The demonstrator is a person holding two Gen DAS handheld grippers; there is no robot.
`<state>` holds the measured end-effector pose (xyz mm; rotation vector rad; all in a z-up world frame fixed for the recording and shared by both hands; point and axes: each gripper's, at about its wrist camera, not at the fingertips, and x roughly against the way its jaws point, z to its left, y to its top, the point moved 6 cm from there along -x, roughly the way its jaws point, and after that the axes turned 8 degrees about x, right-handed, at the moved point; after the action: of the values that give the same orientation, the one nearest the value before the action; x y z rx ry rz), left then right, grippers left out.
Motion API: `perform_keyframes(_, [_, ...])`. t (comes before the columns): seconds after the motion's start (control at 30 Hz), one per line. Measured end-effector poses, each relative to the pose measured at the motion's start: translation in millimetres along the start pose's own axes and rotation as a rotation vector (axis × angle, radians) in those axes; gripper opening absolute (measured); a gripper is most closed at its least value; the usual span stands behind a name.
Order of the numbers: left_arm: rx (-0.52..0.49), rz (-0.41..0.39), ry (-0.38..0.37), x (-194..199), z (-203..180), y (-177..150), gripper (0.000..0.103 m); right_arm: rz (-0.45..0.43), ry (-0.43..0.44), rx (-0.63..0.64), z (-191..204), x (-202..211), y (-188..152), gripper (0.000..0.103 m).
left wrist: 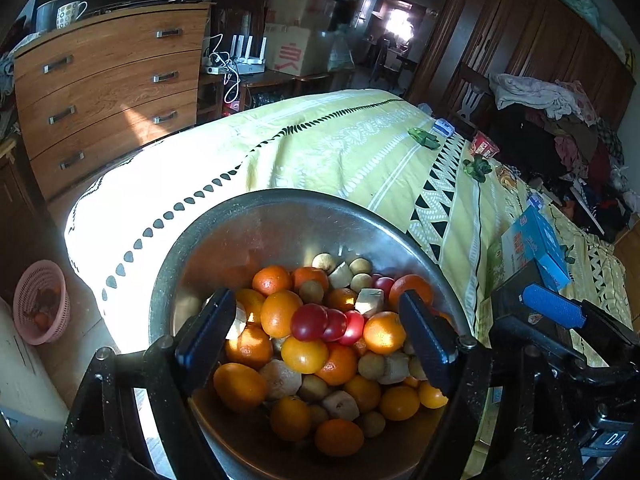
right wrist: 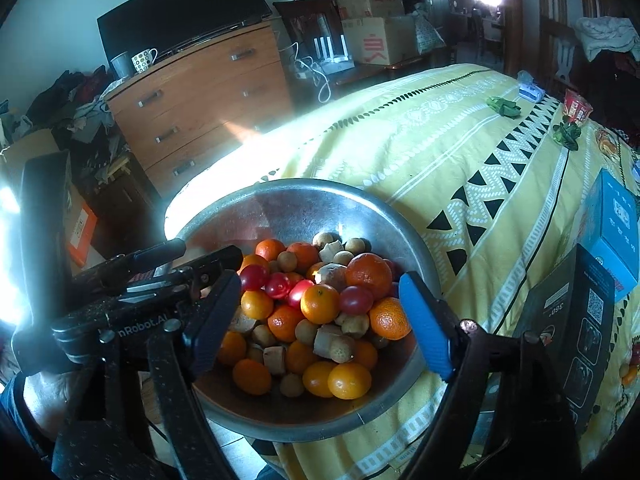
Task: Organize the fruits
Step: 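Move both open tools back toward the fruit row on the bedspread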
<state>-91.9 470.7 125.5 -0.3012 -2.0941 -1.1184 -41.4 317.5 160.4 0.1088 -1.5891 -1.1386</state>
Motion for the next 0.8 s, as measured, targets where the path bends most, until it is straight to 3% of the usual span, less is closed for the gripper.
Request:
perform_keyframes(0.2, [-0.021,-0.049,-0.019,24.4,-26.1,2.1,0.085,-0.069,-0.014,-0.014,-8.8,36.3,-5.5,0.082])
perform_keyframes(0.37, [-0.079,-0.18,-0.041,58.9,-71.0,1.3,0.093,-0.179,-0.068,-0.031,-27.4,88.1,-13.2,0.082])
perform_keyframes(0.47, [-0.122,-0.274,-0.113,82.6,-112.2,-3.5,0.093,-0.236,-0.136,-0.053,-47.6,120.8,-25.7,0.086])
perform_keyframes(0.5, [-0.144,-0.291,-0.145,89.2,-130.3,-7.3,0.094,-0.252,-0.178,-0.055,-55.2,131.4,-32.3,0.093])
perform_keyframes(0.53, [-0.167,-0.295,-0.177,92.6,-146.8,-12.2,0.094,-0.269,-0.223,-0.053,-63.6,142.3,-40.7,0.1])
perform_keyframes(0.67, [-0.258,-0.253,-0.281,93.0,-220.4,-43.1,0.094,-0.284,-0.314,-0.071,-99.0,169.8,-86.9,0.101])
perform_keyframes(0.8, [-0.377,-0.145,-0.375,72.5,-298.6,-91.1,0.094,-0.178,-0.345,-0.19,-151.7,168.2,-152.9,0.1])
